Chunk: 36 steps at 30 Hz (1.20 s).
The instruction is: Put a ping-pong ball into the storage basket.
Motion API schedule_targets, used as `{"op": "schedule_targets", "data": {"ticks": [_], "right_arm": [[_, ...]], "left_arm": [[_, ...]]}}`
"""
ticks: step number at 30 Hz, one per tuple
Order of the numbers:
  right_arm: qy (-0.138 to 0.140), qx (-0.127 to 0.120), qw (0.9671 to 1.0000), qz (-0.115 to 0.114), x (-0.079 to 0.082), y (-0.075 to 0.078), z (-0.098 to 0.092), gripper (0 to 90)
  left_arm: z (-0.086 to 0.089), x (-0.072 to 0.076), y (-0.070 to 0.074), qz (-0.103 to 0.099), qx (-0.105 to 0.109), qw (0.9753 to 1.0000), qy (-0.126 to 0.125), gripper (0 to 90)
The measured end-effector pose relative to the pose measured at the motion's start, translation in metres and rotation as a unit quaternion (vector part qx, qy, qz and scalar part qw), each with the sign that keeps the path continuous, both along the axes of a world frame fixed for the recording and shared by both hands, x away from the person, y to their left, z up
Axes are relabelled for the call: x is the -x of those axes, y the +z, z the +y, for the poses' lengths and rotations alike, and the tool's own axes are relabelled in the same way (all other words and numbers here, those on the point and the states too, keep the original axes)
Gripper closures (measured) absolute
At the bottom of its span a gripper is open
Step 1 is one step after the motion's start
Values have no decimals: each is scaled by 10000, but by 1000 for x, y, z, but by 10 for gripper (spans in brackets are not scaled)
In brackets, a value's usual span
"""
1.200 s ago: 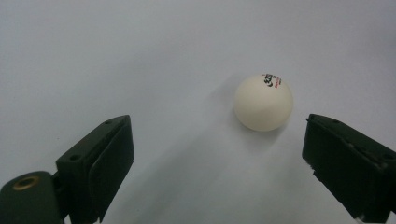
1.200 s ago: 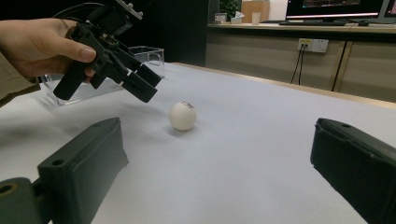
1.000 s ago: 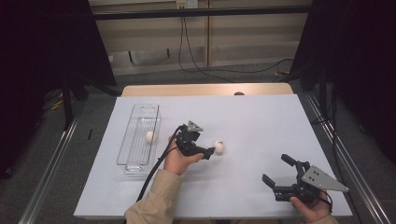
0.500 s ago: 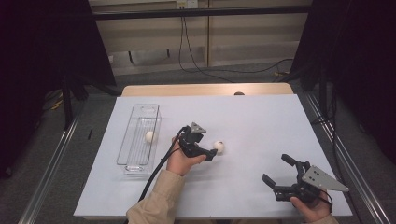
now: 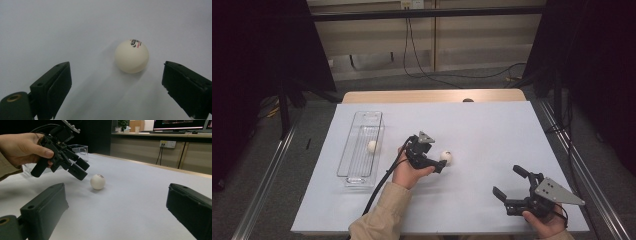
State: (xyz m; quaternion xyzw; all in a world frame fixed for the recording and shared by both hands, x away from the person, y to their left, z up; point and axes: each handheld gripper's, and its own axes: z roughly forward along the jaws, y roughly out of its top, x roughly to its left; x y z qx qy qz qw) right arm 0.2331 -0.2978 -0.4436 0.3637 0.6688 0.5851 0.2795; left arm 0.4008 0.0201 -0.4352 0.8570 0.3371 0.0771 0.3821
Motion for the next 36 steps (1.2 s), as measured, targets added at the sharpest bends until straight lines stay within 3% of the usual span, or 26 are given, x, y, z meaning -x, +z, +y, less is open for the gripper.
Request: {"op": "schedule_targets", "data": {"ticks": [36], "right_arm": [[-3, 4, 10000, 2, -1, 0, 0, 24]], "left_arm": [[-8, 0, -6, -121, 0, 9999, -43, 97]]}}
